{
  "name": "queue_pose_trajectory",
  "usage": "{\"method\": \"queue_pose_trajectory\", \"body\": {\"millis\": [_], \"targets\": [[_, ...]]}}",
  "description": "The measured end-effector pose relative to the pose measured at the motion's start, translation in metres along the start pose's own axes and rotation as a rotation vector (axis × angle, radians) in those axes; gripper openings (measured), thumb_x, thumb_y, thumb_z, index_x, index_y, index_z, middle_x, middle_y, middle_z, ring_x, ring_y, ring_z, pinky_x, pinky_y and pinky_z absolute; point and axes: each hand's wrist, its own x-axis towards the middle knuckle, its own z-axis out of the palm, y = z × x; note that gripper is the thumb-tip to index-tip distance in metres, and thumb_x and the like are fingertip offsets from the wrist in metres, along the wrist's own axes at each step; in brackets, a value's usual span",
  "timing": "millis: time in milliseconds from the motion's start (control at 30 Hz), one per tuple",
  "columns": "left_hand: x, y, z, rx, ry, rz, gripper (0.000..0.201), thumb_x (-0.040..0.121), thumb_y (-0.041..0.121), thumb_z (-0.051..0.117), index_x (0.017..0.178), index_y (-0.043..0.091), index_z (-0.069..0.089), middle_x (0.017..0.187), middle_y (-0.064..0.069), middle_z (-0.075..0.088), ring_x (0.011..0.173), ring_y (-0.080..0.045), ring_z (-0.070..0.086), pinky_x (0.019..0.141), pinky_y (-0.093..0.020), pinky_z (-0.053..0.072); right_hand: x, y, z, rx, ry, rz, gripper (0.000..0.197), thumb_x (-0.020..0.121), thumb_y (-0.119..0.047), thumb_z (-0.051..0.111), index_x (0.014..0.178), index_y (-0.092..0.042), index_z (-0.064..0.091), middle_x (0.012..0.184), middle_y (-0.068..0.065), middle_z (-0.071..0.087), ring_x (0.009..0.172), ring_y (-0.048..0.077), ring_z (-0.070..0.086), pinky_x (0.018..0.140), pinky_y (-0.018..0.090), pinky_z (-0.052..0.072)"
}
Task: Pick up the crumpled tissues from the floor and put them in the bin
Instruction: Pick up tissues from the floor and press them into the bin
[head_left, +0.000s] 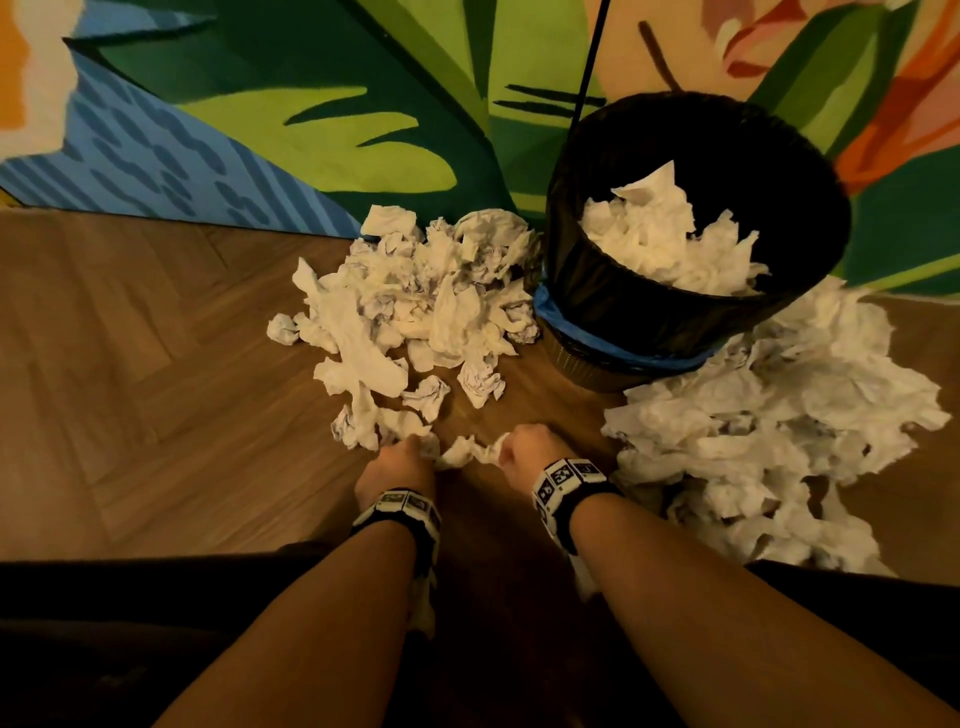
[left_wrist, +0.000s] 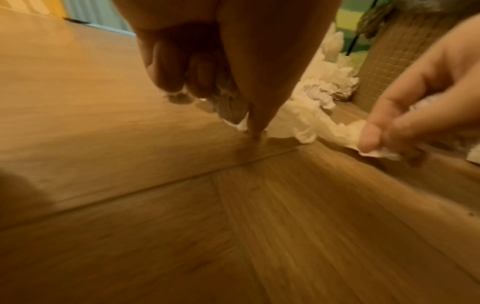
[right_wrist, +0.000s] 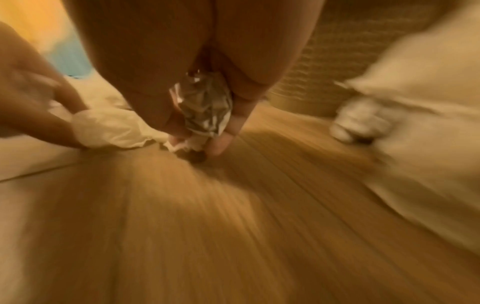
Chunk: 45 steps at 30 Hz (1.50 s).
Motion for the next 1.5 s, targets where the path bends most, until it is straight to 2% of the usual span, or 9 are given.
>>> {"method": "queue_pose_trajectory", "body": {"millis": [200, 367, 600, 767, 900, 1100, 1200, 1333, 1500], "targets": [[0.001, 0.014, -0.001, -0.019, -0.013, 0.050, 0.029, 0.095, 0.041, 0.047, 0.108, 0.022, 0.066, 0.104, -0.004, 0.063, 0.096, -0.026, 0.063, 0.072, -0.036, 0.051, -0.015, 0.046, 0.011, 0.335, 0.165, 0.128, 0.016, 0.086, -0.026, 0.068, 0.100, -0.030, 0.063, 0.097, 0.001, 0.068, 0.087, 0.022, 0.065, 0.073, 0.027, 0.051], [-0.011, 0.023, 0.006, -0.169, -0.059, 0.226, 0.034, 0.092, 0.032, 0.054, 0.121, 0.014, 0.057, 0.141, -0.015, 0.044, 0.125, -0.032, 0.049, 0.099, -0.041, 0.045, -0.025, 0.060, 0.006, 0.345, 0.284, 0.169, 0.024, 0.085, -0.039, 0.063, 0.097, -0.020, 0.071, 0.093, 0.003, 0.060, 0.088, 0.023, 0.060, 0.071, 0.026, 0.040], [-0.027, 0.028, -0.016, -0.407, 0.016, 0.216, 0.018, 0.089, 0.013, 0.053, 0.106, 0.019, 0.054, 0.100, -0.014, 0.067, 0.080, -0.026, 0.063, 0.069, -0.031, 0.052, -0.043, 0.054, -0.032, 0.434, 0.284, 0.178, 0.018, 0.075, -0.027, 0.066, 0.092, -0.029, 0.069, 0.100, -0.004, 0.068, 0.079, 0.012, 0.060, 0.065, 0.019, 0.044], [-0.036, 0.042, -0.055, -0.579, 0.131, 0.247, 0.028, 0.088, 0.032, 0.059, 0.113, 0.020, 0.062, 0.099, -0.008, 0.071, 0.079, -0.022, 0.066, 0.073, -0.031, 0.055, -0.059, 0.027, -0.068, 0.718, 0.273, -0.094, 0.057, 0.074, 0.001, 0.061, 0.086, -0.054, 0.071, 0.099, -0.018, 0.070, 0.078, 0.002, 0.064, 0.053, 0.017, 0.053], [-0.042, 0.060, -0.109, -0.726, 0.119, 0.323, 0.030, 0.072, 0.028, 0.082, 0.093, 0.026, 0.060, 0.085, -0.001, 0.068, 0.046, -0.008, 0.057, 0.039, -0.021, 0.043, -0.075, 0.009, -0.113, 0.685, 0.359, -0.178, 0.042, 0.074, 0.008, 0.054, 0.057, -0.024, 0.075, 0.056, -0.017, 0.061, 0.065, 0.003, 0.055, 0.062, 0.020, 0.047], [-0.049, 0.108, -0.203, -0.544, 0.344, 0.617, 0.020, 0.087, 0.006, 0.062, 0.087, 0.025, 0.066, 0.102, -0.005, 0.069, 0.096, -0.027, 0.065, 0.078, -0.029, 0.051, -0.109, 0.005, -0.210, 0.496, 0.574, -0.330, 0.038, 0.077, 0.007, 0.051, 0.058, -0.025, 0.059, 0.066, -0.006, 0.059, 0.071, 0.012, 0.055, 0.070, 0.025, 0.046], [-0.063, 0.139, -0.245, -0.787, 0.292, 0.703, 0.022, 0.096, 0.002, 0.047, 0.094, 0.020, 0.061, 0.105, -0.011, 0.067, 0.087, -0.030, 0.069, 0.067, -0.041, 0.060, -0.122, 0.022, -0.260, 0.423, 0.675, -0.341, 0.023, 0.081, 0.002, 0.051, 0.076, -0.018, 0.060, 0.084, 0.004, 0.064, 0.082, 0.020, 0.059, 0.071, 0.029, 0.047], [-0.082, 0.171, -0.277, -0.883, 0.319, 0.826, 0.008, 0.101, 0.016, 0.046, 0.105, 0.020, 0.051, 0.092, -0.010, 0.066, 0.052, -0.019, 0.063, 0.041, -0.027, 0.050, -0.133, 0.059, -0.309, 0.343, 0.815, -0.275, 0.017, 0.084, -0.006, 0.055, 0.085, -0.022, 0.061, 0.087, -0.002, 0.060, 0.089, 0.020, 0.057, 0.077, 0.027, 0.044], [-0.095, 0.206, -0.267, -0.751, 0.370, 0.924, 0.017, 0.096, 0.036, 0.054, 0.102, 0.020, 0.056, 0.078, 0.009, 0.057, 0.058, -0.001, 0.051, 0.051, -0.015, 0.044, -0.124, 0.104, -0.309, 0.316, 0.791, -0.064, 0.031, 0.082, 0.001, 0.054, 0.078, -0.025, 0.071, 0.081, -0.007, 0.062, 0.090, 0.015, 0.057, 0.079, 0.025, 0.044]]}}
